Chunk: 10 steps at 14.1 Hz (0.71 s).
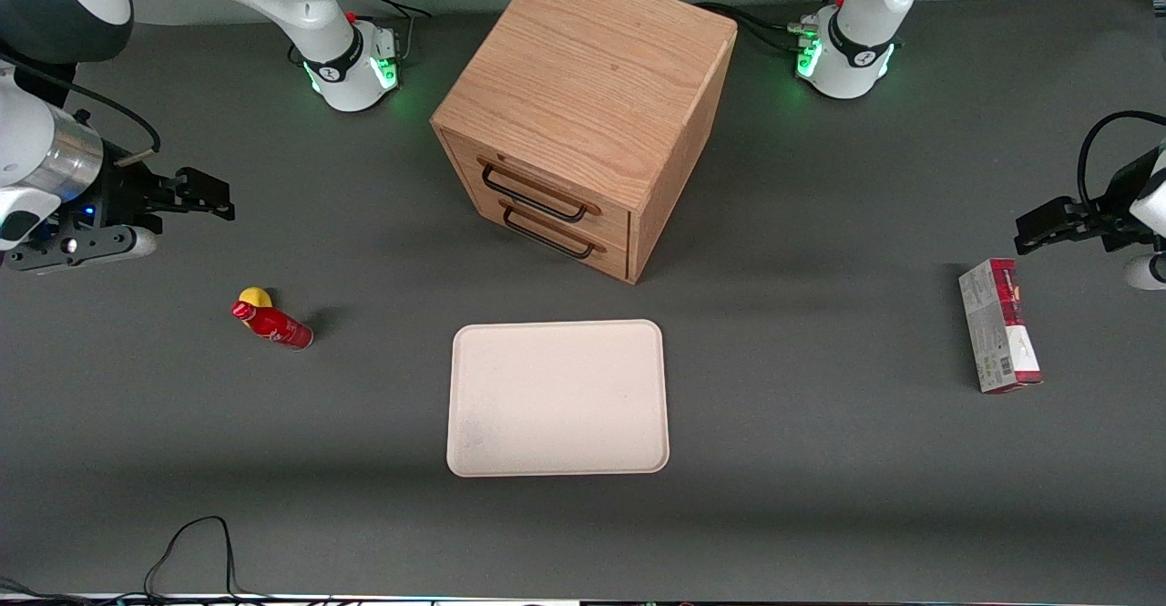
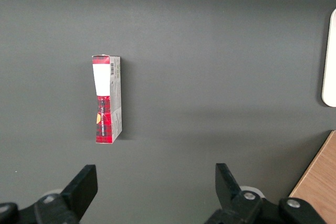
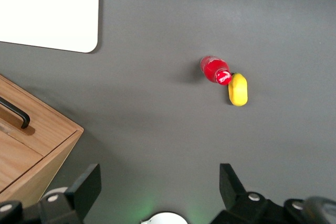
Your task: Place coke bottle on tray
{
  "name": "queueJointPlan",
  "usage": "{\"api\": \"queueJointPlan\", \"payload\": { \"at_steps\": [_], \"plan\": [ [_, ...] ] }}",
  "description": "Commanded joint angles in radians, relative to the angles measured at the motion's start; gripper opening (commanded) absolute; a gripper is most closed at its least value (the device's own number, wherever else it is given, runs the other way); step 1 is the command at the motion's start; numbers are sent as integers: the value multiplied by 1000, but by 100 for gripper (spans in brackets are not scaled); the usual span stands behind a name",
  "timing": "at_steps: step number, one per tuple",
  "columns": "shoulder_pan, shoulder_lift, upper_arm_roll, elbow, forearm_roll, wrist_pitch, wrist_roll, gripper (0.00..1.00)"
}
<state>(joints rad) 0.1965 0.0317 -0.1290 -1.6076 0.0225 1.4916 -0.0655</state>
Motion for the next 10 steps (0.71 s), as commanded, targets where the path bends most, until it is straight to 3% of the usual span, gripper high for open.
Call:
{"api": "queueJointPlan", "payload": {
  "at_steps": [1,10],
  "plan": [
    [3,17,-12,48,17,-36,16,100],
    [-3,25,-7,75,19,-56,18,100]
  ]
}}
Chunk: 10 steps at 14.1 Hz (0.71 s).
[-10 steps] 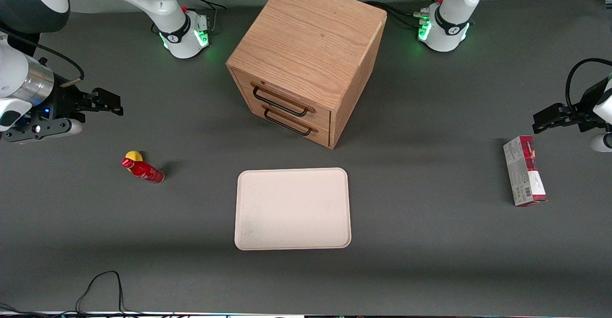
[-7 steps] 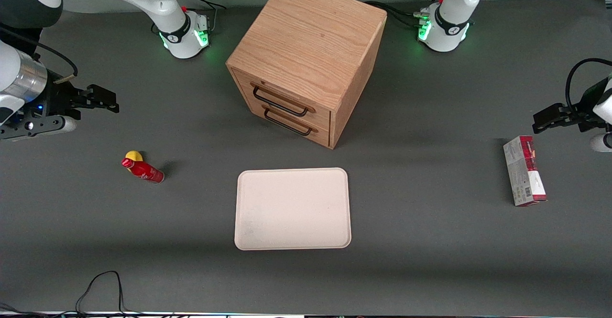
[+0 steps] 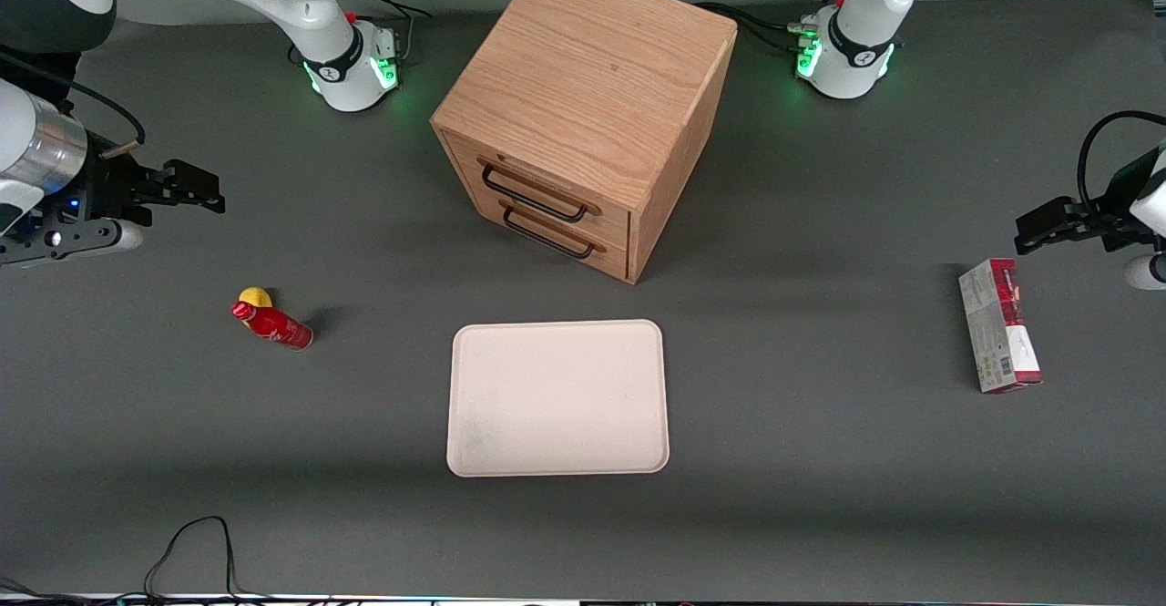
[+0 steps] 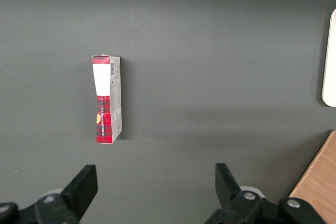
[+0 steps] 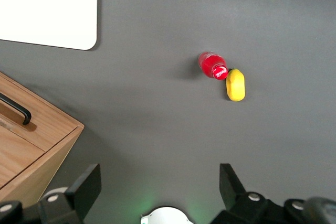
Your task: Place coke bottle on tray
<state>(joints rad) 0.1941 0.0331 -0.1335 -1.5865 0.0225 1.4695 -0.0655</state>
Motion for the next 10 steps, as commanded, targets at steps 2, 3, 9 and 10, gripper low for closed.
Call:
{"api": "queueJointPlan", "payload": {
  "at_steps": [2,3,9,10],
  "plan": [
    [-2,34,-5,74,13,-52,18,100],
    [-8,34,-5,74,13,-55,18,100],
    [-73,36,-9,66,5,-84,0,100],
    [-102,36,-9,59,4,-86,-28,100]
  ]
}}
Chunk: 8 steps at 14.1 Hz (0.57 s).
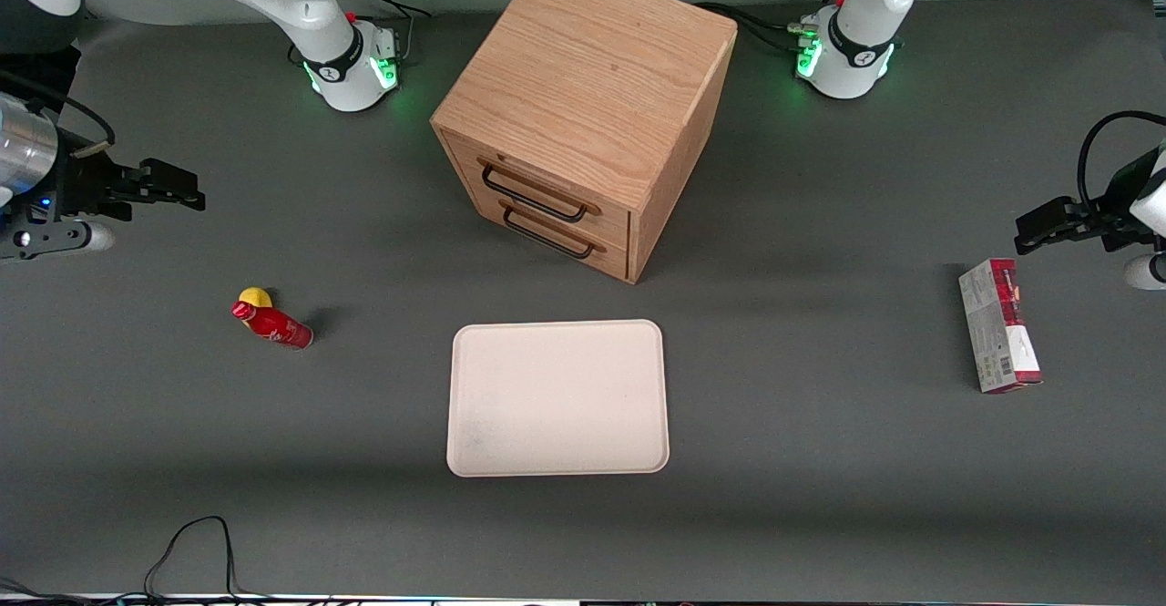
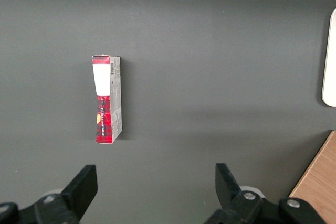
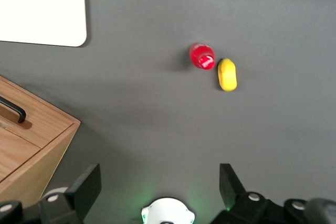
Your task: Place coke bottle on tray
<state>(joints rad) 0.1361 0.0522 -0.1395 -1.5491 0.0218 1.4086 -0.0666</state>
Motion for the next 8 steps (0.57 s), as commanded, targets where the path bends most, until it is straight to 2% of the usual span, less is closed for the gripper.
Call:
{"api": "queueJointPlan", "payload": {
  "at_steps": [1,5,8],
  "plan": [
    [-61,17,-5,9,3,-25,-74,100],
    [-62,12,-17,-6,-11,-20,-98,100],
    [-67,12,-48,-8,-46,-20,-197,100]
  ]
}}
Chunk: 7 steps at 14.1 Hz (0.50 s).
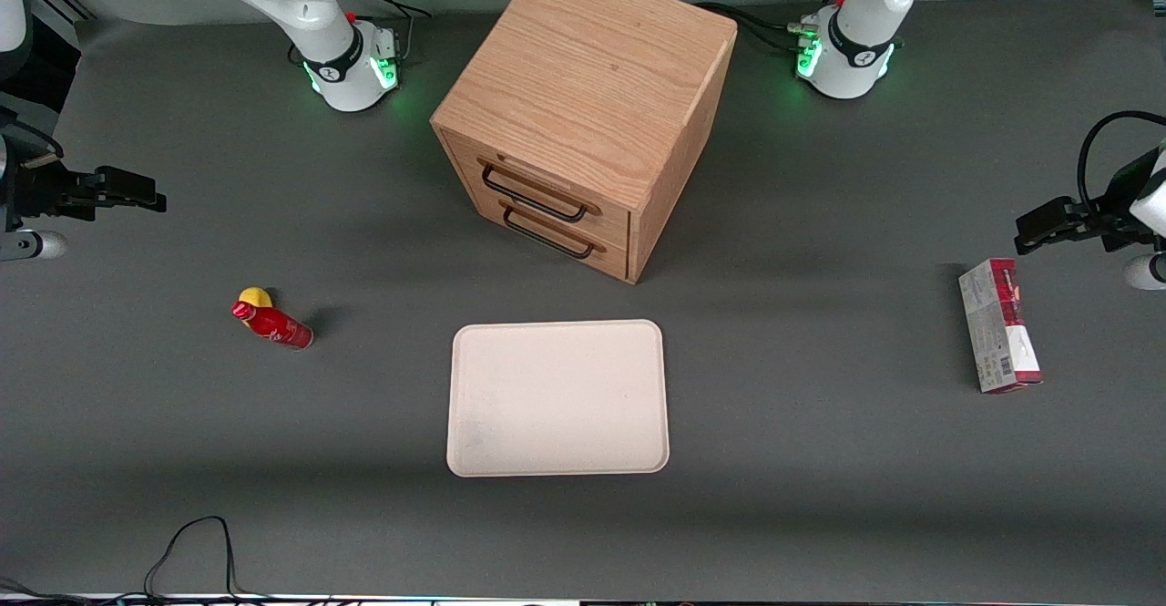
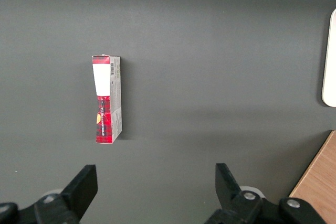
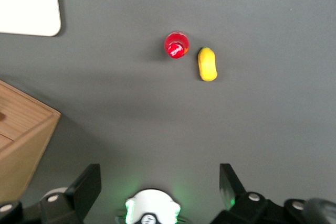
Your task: Place coke bottle on tray
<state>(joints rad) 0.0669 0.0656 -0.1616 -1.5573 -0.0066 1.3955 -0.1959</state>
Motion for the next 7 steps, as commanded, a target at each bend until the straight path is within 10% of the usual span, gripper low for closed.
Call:
{"api": "queueJointPlan", "payload": {
  "at_steps": [1,7],
  "plan": [
    [4,-1,-26,-1,-18,-6,-68,100],
    [7,-17,-26,-140,-18,136,-65,100]
  ]
}}
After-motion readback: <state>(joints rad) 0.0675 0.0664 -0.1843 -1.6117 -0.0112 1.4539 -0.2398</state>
